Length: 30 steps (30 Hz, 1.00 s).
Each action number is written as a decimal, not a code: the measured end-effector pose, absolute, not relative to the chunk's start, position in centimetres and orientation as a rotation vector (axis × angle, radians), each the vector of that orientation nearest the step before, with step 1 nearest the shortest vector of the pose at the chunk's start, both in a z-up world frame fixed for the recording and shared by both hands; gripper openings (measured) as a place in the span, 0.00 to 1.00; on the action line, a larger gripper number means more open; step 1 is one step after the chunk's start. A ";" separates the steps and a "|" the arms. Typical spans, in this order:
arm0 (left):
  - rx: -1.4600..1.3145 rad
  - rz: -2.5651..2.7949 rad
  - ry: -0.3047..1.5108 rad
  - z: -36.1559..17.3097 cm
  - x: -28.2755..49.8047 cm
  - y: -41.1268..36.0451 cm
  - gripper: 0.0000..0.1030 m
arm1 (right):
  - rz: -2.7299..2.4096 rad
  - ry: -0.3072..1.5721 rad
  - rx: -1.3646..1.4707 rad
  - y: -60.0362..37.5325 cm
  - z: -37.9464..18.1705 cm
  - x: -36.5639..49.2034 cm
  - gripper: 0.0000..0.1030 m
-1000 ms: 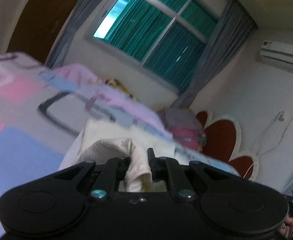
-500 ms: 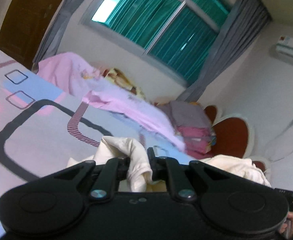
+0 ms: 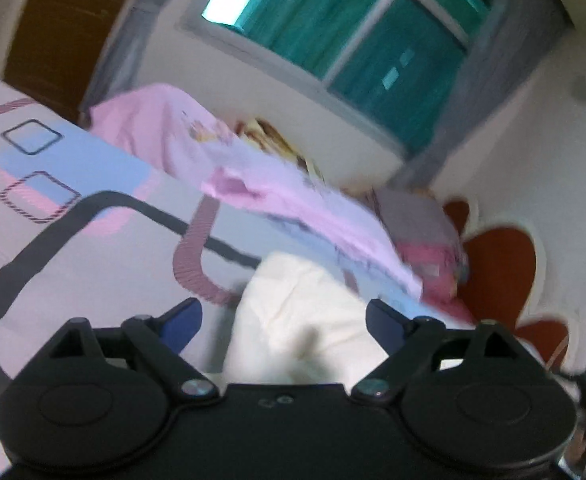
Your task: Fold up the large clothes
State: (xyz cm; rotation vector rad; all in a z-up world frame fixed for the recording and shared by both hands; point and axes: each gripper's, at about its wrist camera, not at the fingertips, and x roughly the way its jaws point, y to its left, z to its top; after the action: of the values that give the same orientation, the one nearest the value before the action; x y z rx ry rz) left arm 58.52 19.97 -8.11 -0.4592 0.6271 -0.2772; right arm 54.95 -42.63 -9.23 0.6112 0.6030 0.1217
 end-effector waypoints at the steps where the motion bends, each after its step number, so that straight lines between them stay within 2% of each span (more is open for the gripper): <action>1: -0.434 -0.285 0.653 -8.3 59.1 19.8 0.85 | 0.136 0.621 0.580 -42.4 -9.5 55.5 0.95; 3: -0.383 -0.304 0.686 -8.4 60.2 19.4 0.85 | 0.148 0.651 0.503 -41.5 -10.0 57.1 0.92; 5: -0.359 -0.325 0.719 -8.6 61.4 19.0 0.85 | 0.171 0.682 0.457 -40.7 -10.4 58.3 0.85; 7: -0.349 -0.346 0.771 -9.2 63.0 18.7 0.84 | 0.204 0.726 0.427 -39.8 -11.1 59.6 0.61; 8: -0.339 -0.345 0.797 -9.6 63.7 18.5 0.80 | 0.224 0.743 0.421 -39.5 -11.5 60.1 0.54; 9: -0.330 -0.340 0.820 -10.1 64.3 18.3 0.56 | 0.246 0.762 0.414 -39.2 -11.8 60.6 0.38; 10: -0.329 -0.352 0.844 -10.5 64.7 18.1 0.35 | 0.251 0.771 0.395 -38.9 -12.1 60.9 0.15; 11: -0.325 -0.367 0.856 -10.8 64.9 17.8 0.08 | 0.257 0.758 0.384 -38.8 -12.3 60.8 0.08; 12: -0.298 -0.369 0.830 -10.7 64.7 17.5 0.04 | 0.258 0.731 0.385 -38.8 -11.9 60.5 0.08; 15: -0.298 -0.392 0.657 -8.8 62.9 17.4 0.03 | 0.247 0.627 0.387 -39.3 -10.7 59.3 0.06; 18: -0.334 -0.394 0.563 -7.5 62.5 17.8 0.03 | 0.234 0.559 0.384 -39.5 -9.7 59.0 0.06; 20: -0.306 -0.384 0.599 -8.0 63.5 17.2 0.03 | 0.199 0.590 0.359 -39.1 -10.4 59.9 0.06; 25: -0.257 -0.339 0.823 -13.2 66.5 16.1 0.05 | 0.137 0.815 0.322 -37.5 -15.8 62.6 0.07; 30: -0.343 -0.338 0.824 -15.3 66.5 17.0 0.09 | 0.125 0.790 0.391 -38.3 -17.4 62.4 0.06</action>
State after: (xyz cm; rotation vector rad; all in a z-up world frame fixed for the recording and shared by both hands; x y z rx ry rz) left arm 66.52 17.04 -15.35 -0.3427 0.8242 -0.3377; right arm 62.37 -38.35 -17.40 0.3905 0.7896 0.1252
